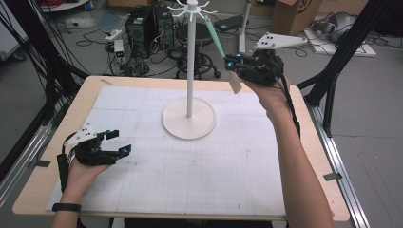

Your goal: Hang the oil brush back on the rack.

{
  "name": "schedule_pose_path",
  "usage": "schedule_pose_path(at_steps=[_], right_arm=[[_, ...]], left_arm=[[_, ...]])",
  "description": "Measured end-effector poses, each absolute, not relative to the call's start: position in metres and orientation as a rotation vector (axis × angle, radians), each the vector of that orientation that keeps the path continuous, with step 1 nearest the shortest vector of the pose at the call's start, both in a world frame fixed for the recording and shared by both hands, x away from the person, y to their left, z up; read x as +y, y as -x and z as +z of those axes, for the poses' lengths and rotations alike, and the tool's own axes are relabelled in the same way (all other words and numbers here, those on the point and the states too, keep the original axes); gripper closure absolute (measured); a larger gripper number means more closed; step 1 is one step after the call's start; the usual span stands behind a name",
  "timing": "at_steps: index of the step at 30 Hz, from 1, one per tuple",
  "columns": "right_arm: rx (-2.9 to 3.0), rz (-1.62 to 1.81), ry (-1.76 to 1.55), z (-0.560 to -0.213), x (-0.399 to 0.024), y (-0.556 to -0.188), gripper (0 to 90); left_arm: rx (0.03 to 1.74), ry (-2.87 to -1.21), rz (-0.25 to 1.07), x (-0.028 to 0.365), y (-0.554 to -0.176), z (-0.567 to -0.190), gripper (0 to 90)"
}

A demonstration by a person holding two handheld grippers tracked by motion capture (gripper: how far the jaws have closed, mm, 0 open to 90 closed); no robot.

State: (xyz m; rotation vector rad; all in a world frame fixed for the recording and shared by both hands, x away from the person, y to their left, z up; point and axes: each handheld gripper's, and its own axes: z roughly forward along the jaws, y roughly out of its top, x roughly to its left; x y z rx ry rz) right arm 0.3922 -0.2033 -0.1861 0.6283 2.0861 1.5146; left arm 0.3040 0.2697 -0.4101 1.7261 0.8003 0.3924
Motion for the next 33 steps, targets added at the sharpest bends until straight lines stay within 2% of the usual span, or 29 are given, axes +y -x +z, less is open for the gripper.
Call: schedule_pose_path(at_steps=[6, 14, 18, 33], right_arm=[[2.090, 1.523, -0.629, -0.187, -0.202, -0.391, 71.5], [2.120, 1.568, -0.627, -0.200, -0.222, -0.384, 48.7], [2.129, 1.582, -0.647, -0.216, -0.239, -0.376, 40.8], [2.147, 1.581, -0.736, -0.297, -0.295, -0.344, 25.2]], left_arm=[[0.797, -1.725, 0.390, 0.270, -0.304, -0.410, 16.5], [0.805, -1.716, 0.398, 0.271, -0.303, -0.409, 15.7], [0.806, -1.721, 0.401, 0.271, -0.303, -0.409, 15.5], [0.806, -1.735, 0.408, 0.269, -0.305, -0.411, 15.5]])
